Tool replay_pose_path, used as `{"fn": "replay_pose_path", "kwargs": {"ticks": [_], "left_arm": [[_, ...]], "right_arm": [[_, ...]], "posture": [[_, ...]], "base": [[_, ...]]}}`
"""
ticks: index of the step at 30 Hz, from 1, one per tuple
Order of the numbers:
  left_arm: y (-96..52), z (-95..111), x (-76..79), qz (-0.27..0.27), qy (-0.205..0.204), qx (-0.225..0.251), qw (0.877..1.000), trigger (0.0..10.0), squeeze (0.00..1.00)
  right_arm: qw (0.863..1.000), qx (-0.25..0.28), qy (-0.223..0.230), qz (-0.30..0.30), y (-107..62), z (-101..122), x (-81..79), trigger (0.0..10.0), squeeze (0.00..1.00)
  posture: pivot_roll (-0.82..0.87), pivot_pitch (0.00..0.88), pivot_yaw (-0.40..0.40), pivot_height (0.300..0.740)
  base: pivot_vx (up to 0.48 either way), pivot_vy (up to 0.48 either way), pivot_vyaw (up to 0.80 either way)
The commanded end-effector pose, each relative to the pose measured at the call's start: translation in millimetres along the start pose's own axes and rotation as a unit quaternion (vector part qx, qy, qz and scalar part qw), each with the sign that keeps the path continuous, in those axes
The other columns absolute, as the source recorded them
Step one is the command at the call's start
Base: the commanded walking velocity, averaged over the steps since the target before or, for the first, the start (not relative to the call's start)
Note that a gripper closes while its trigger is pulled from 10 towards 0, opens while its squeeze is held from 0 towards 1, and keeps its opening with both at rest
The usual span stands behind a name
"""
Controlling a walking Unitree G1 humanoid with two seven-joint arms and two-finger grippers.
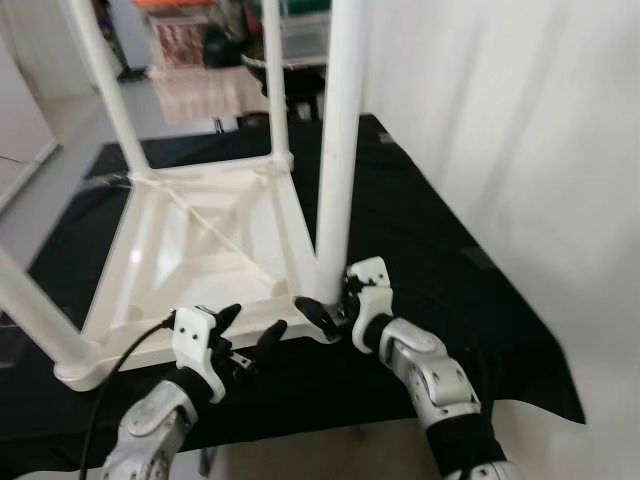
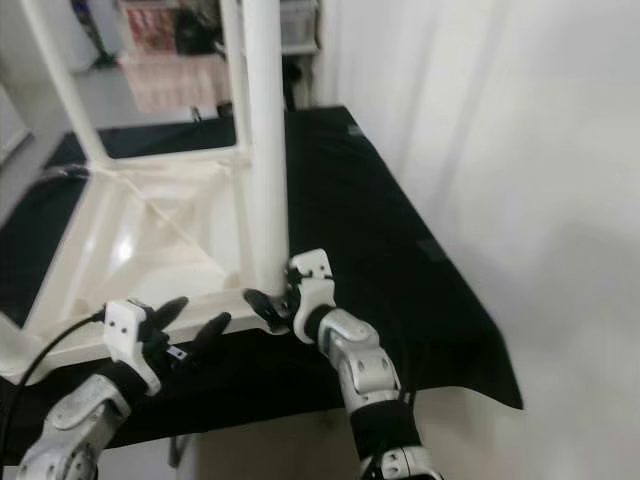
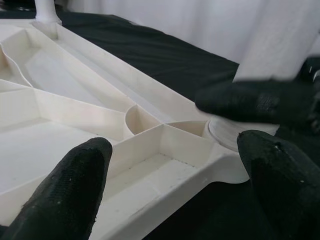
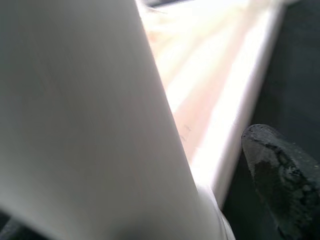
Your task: Building children table
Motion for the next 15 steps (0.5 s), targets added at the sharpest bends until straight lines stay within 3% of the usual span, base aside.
{"fn": "replay_pose_path", "kwargs": {"ticks": [1,2,5,7,8,9,15], "left_arm": [[-0.4,-4,-0.8,-0.001,-0.005,-0.01,1.0,10.0,0.0],[-0.4,-4,-0.8,-0.001,-0.005,-0.01,1.0,10.0,0.0],[1.3,-5,-0.8,-0.002,-0.006,-0.01,1.0,10.0,0.0],[1.3,-5,-0.8,-0.002,-0.006,-0.01,1.0,10.0,0.0],[2.1,-5,-0.9,-0.002,-0.006,-0.009,1.0,10.0,0.0],[2.6,-6,-1.1,-0.001,-0.006,-0.009,1.0,10.0,0.0],[4.9,-7,-1.4,0.0,-0.006,-0.009,1.0,10.0,0.0]], "right_arm": [[0.999,0.008,-0.005,0.045,4.4,12,-4.0,10.0,1.0],[0.999,0.008,-0.005,0.045,4.4,12,-4.0,10.0,1.0],[0.989,-0.017,-0.044,0.138,1.9,21,-8.7,10.0,1.0],[0.989,-0.017,-0.044,0.138,1.9,21,-8.7,10.0,1.0],[0.981,-0.033,-0.069,0.18,-2.6,24,-10.2,10.0,0.34],[0.971,-0.043,-0.083,0.22,-7.5,30,-10.2,10.0,0.0],[0.955,-0.058,-0.088,0.278,-12.9,51,-0.2,10.0,0.0]], "posture": [[-0.03,0.0,0.009,0.74],[-0.03,0.0,0.009,0.74],[-0.03,0.0,0.009,0.74],[-0.03,0.0,0.009,0.74],[-0.03,0.0,0.006,0.74],[-0.03,0.0,0.005,0.74],[-0.02,0.0,-0.001,0.74]], "base": [[0.0,0.0,0.0],[0.0,0.0,0.0],[0.0,0.0,0.0],[0.0,0.0,0.0],[0.0,0.0,0.0],[0.0,0.0,0.0],[0.0,0.0,0.0]]}}
Point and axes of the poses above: a point about 5 cm out from each wrist's last joint towards the gripper, its own y axis pointing out of the wrist towards the gripper, its own z axis along the axis of the wrist's last joint, x = y × z, the point moved 3 cm from there along y, pointing out of the wrist towards the gripper, and after that the axes turned 9 degrees about y, right-handed, at the moved point
